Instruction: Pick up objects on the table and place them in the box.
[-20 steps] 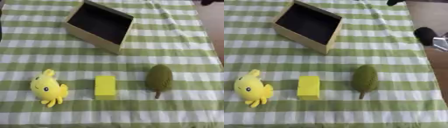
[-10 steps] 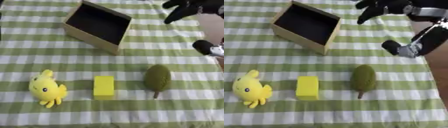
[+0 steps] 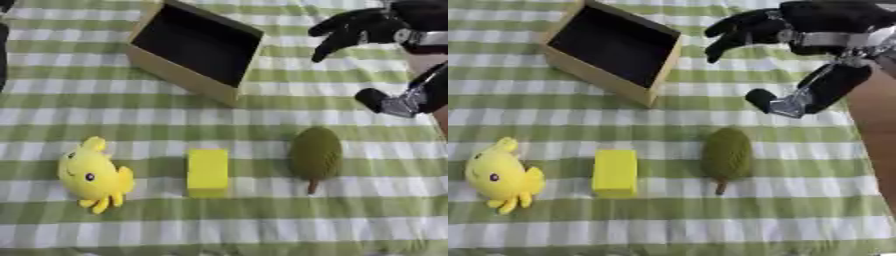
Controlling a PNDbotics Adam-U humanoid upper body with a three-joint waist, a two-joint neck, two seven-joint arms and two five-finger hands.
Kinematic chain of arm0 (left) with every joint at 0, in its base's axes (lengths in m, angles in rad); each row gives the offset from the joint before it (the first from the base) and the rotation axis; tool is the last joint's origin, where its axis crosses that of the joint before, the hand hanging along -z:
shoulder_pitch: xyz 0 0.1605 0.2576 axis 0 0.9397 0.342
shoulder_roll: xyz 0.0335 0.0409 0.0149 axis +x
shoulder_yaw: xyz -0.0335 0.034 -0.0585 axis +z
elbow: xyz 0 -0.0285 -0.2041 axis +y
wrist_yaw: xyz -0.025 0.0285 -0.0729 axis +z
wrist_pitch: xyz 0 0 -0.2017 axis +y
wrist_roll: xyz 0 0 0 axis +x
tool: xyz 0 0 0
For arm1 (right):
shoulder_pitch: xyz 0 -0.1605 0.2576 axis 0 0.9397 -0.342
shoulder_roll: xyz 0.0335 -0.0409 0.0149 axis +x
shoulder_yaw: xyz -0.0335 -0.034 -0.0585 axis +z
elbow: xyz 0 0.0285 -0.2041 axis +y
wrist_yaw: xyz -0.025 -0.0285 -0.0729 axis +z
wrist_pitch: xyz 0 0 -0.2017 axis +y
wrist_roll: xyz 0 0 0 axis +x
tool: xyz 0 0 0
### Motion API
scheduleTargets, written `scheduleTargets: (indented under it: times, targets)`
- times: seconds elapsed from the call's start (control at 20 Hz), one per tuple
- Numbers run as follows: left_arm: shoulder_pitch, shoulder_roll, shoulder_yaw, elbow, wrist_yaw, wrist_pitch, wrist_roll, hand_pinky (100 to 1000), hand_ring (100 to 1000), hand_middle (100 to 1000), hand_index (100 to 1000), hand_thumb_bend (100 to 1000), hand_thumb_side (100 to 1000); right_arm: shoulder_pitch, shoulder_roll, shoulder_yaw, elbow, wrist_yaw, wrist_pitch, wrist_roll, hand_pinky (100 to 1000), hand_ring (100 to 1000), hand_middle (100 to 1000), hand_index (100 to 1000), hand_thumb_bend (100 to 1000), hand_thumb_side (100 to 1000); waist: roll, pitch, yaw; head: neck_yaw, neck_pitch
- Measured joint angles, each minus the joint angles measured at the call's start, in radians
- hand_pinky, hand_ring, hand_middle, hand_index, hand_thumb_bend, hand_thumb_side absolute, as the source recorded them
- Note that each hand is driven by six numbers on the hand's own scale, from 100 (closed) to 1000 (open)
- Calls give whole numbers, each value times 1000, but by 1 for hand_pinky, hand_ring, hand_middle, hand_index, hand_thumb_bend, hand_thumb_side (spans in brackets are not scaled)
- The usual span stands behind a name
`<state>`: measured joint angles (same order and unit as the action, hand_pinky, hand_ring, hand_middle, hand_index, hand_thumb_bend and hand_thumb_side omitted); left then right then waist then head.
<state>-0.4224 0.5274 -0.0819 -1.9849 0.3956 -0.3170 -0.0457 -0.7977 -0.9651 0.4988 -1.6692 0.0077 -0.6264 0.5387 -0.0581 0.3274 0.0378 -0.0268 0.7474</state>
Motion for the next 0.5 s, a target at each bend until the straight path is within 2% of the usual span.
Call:
scheduleTargets:
  times: [0.15, 0.35, 0.5]
  targets:
    - [0, 0, 0, 0, 0, 2, -4, 724, 788, 751, 842, 100, 571, 11, 21, 5, 32, 12, 18, 18, 1000, 1000, 785, 982, 100, 366, 0, 0, 1, 0, 0]
    - [1, -1, -1, 0, 0, 5, -7, 724, 789, 751, 842, 100, 571, 24, 38, 10, 42, 31, 37, 37, 1000, 1000, 790, 988, 246, 336, 0, 0, 1, 0, 0]
    - [1, -1, -5, 0, 1, 7, -9, 723, 789, 751, 842, 100, 571, 39, 46, 16, 42, 65, 42, 42, 1000, 1000, 791, 991, 317, 314, 0, 0, 1, 0, 0]
